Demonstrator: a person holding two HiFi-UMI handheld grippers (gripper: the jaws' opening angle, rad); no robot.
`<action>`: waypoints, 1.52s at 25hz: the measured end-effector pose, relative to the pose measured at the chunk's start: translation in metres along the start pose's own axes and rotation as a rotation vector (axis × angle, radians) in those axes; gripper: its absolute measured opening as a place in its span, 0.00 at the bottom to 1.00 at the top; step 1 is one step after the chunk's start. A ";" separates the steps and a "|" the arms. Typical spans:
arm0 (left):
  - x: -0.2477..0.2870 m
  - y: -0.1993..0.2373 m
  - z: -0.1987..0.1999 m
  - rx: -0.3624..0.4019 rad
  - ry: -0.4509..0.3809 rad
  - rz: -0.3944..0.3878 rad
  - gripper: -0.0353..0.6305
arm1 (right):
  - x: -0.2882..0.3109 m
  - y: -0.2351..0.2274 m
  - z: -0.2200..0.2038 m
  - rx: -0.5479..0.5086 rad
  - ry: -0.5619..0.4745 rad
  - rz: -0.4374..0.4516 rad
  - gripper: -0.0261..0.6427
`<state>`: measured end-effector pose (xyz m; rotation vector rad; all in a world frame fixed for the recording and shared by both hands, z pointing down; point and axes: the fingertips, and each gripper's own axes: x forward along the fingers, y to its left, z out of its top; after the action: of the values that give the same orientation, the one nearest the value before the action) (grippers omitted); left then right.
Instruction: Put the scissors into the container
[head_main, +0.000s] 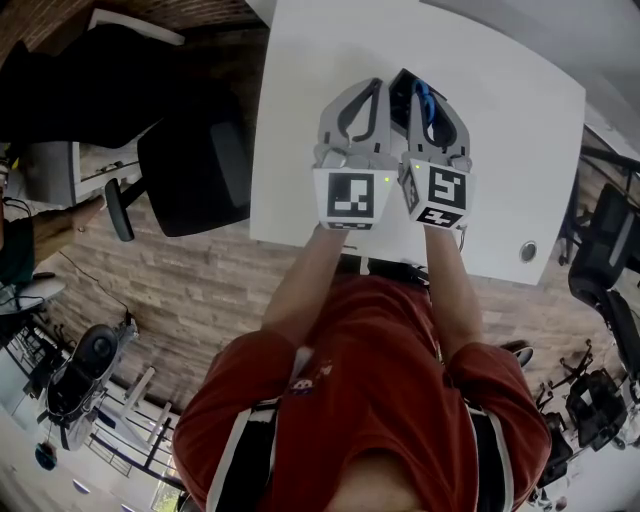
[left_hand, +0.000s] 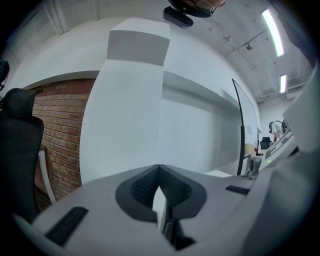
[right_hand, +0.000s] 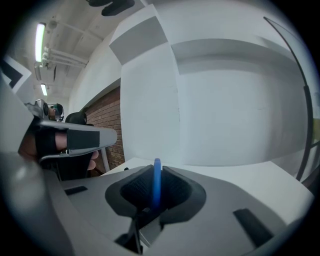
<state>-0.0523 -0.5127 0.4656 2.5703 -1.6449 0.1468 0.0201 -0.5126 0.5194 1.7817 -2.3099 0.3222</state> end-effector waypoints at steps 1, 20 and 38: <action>0.000 0.000 0.001 -0.001 -0.002 0.001 0.07 | 0.000 -0.001 0.000 0.005 0.001 0.001 0.15; -0.019 -0.004 0.024 0.027 -0.044 0.000 0.07 | -0.016 0.002 0.025 -0.016 -0.039 0.016 0.29; -0.053 -0.030 0.078 0.078 -0.141 0.008 0.07 | -0.077 -0.005 0.085 -0.042 -0.185 -0.010 0.29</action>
<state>-0.0450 -0.4619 0.3811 2.6894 -1.7287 0.0318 0.0414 -0.4673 0.4161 1.8746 -2.4097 0.1102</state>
